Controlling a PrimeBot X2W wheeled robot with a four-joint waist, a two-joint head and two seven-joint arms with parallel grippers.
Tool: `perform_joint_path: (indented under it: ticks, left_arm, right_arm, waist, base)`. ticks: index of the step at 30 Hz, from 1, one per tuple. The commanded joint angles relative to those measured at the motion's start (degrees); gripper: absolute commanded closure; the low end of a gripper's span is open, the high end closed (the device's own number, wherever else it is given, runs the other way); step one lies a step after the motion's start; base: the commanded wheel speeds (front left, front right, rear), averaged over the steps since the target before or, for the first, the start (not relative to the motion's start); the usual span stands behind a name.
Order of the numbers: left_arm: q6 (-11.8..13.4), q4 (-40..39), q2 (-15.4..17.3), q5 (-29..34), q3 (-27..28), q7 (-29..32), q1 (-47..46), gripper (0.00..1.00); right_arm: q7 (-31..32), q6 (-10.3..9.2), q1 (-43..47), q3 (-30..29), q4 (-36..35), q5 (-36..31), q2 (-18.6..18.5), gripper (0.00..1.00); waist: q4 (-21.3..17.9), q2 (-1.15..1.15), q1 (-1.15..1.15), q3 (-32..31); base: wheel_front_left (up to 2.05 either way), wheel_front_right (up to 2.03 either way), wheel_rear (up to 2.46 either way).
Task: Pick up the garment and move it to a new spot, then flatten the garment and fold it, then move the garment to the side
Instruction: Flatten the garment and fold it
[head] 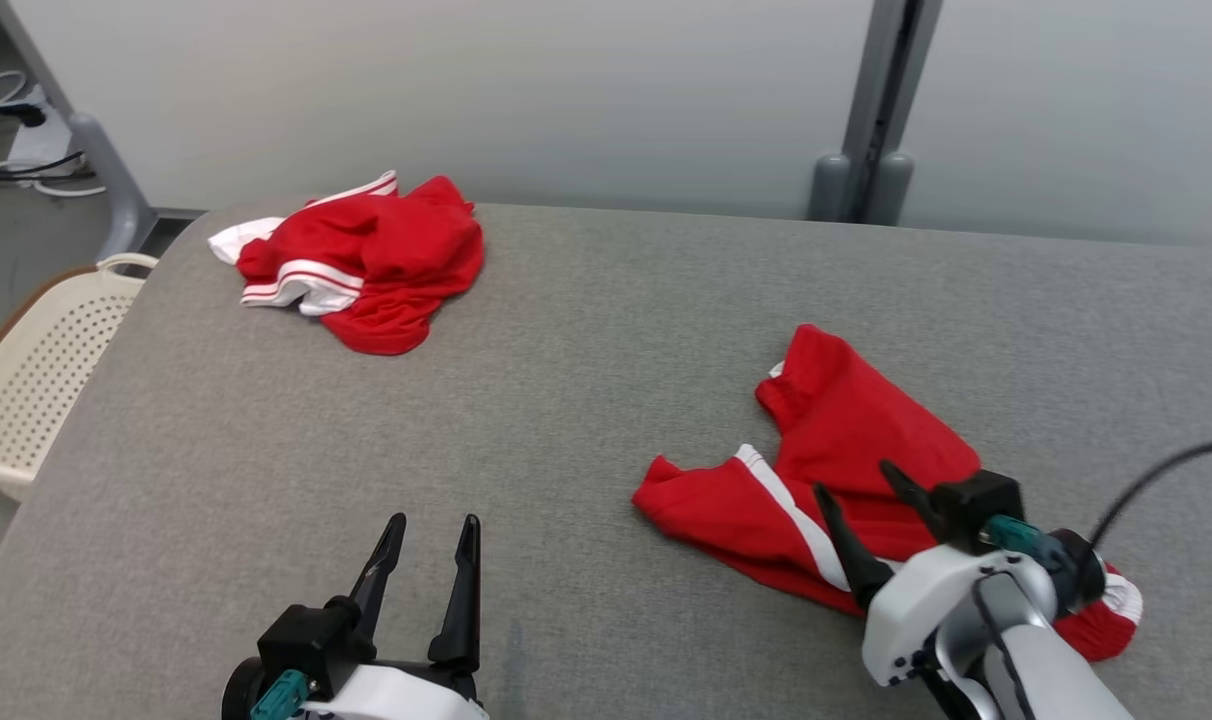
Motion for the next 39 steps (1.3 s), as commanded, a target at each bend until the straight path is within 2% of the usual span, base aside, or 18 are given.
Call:
perform_joint_path:
  ticks: [1, 10, 12, 13, 14, 15, 17, 18, 24, 32, 33, 34, 35, 36, 37, 39]
  left_arm:
    - [0.02, -0.08, 0.22, -0.22, -0.10, -0.03, -1.13, 0.00]
    - [0.53, -0.47, 0.22, -0.97, -0.44, -0.03, -1.56, 0.00]
    - [0.64, -0.67, 0.21, -1.16, -0.39, -0.03, -1.61, 0.00]
    - [0.70, -0.71, 0.20, -1.18, -0.40, -0.03, -1.60, 0.00]
    - [0.77, -0.75, 0.21, -1.22, -0.40, -0.03, -1.62, 0.00]
    - [0.83, -0.77, 0.23, -1.27, -0.38, -0.03, -1.63, 0.00]
    - [0.88, -0.82, 0.22, -1.32, -0.32, -0.03, -1.68, 0.00]
    - [0.91, -0.80, 0.22, -1.30, -0.28, -0.03, -1.69, 0.00]
    - [0.71, -0.64, 0.22, -0.97, 0.02, -0.03, -1.71, 0.00]
    - [0.48, -0.42, 0.22, -0.79, 0.05, -0.03, -1.97, 0.00]
    - [0.47, -0.44, 0.22, -0.77, 0.10, -0.03, -1.96, 0.00]
    - [0.47, -0.45, 0.22, -0.75, 0.16, -0.03, -1.95, 0.00]
    - [0.50, -0.47, 0.21, -0.76, 0.19, -0.03, -1.92, 0.00]
    - [0.54, -0.50, 0.21, -0.78, 0.25, -0.03, -1.89, 0.00]
    - [0.55, -0.51, 0.22, -0.75, 0.31, -0.03, -1.83, 0.00]
    - [0.53, -0.51, 0.21, -0.70, 0.41, -0.03, -1.70, 0.00]
  right_arm:
    - [1.69, 0.01, -2.17, 2.09, 2.07, 1.43, 0.13, 0.00]
    - [7.47, 0.01, -7.46, 7.80, 10.06, 5.42, -0.36, 0.00]
    - [8.31, 0.01, -8.14, 7.92, 11.45, 6.01, -0.35, 0.27]
    - [8.57, 0.01, -8.38, 7.94, 12.09, 6.02, -0.28, 0.51]
    - [8.53, 0.01, -8.57, 8.18, 12.43, 6.11, -0.18, 0.56]
    - [8.31, 0.01, -8.71, 8.45, 12.69, 6.37, -0.07, 0.65]
    - [7.69, 0.01, -9.02, 8.92, 13.05, 6.64, 0.09, 0.93]
    - [7.11, 0.01, -9.23, 9.36, 13.00, 6.89, 0.15, 1.00]
    - [3.62, 0.01, -9.98, 13.33, 12.06, 6.47, 0.47, 1.00]
    - [1.82, 0.01, -8.82, 25.44, 12.16, 8.53, 1.47, 1.00]
    - [1.48, 0.01, -8.85, 26.17, 12.31, 8.90, 1.52, 0.92]
    - [1.06, 0.01, -9.02, 26.69, 12.39, 9.22, 1.57, 0.70]
    - [0.43, 0.01, -9.23, 26.95, 12.53, 9.55, 1.60, 0.55]
    - [-0.16, 0.01, -9.40, 27.09, 12.61, 9.71, 1.64, 0.21]
    - [-0.74, 0.01, -9.50, 27.10, 12.64, 9.99, 1.71, 0.00]
    - [-2.27, 0.01, -9.73, 26.77, 12.63, 9.99, 1.70, 0.00]
  waist:
    - [1.75, 0.00, 0.00, 0.64]
    - [4.95, 0.00, 0.00, 1.65]
    - [5.24, 0.00, 0.00, 1.81]
    - [5.32, 0.00, 0.00, 1.88]
    - [5.38, 0.00, 0.00, 1.94]
    - [5.41, 0.00, 0.00, 1.99]
    - [5.39, 0.00, 0.00, 2.04]
    - [5.35, 0.00, 0.00, 2.04]
    - [4.89, 0.00, 0.00, 1.95]
    - [4.17, 0.00, 0.00, 1.86]
    - [4.06, 0.00, 0.00, 1.87]
    - [3.91, 0.00, 0.00, 1.89]
    - [3.74, 0.00, 0.00, 1.90]
    - [3.54, 0.00, 0.00, 1.91]
    - [3.29, 0.00, 0.00, 1.91]
    - [2.74, 0.00, 0.00, 1.91]
  base:
    - [0.00, 0.00, 0.00]
    - [0.00, 0.00, 0.00]
    - [0.00, 0.00, 0.00]
    - [0.00, 0.00, 0.00]
    - [0.00, 0.00, 0.00]
    - [0.00, 0.00, 0.00]
    - [0.00, 0.00, 0.00]
    - [0.00, 0.00, 0.00]
    - [0.00, 0.00, 0.00]
    - [0.00, 0.00, 0.00]
    - [0.00, 0.00, 0.00]
    - [0.00, 0.00, 0.00]
    - [0.00, 0.00, 0.00]
    - [0.00, 0.00, 0.00]
    - [0.00, 0.00, 0.00]
    - [0.00, 0.00, 0.00]
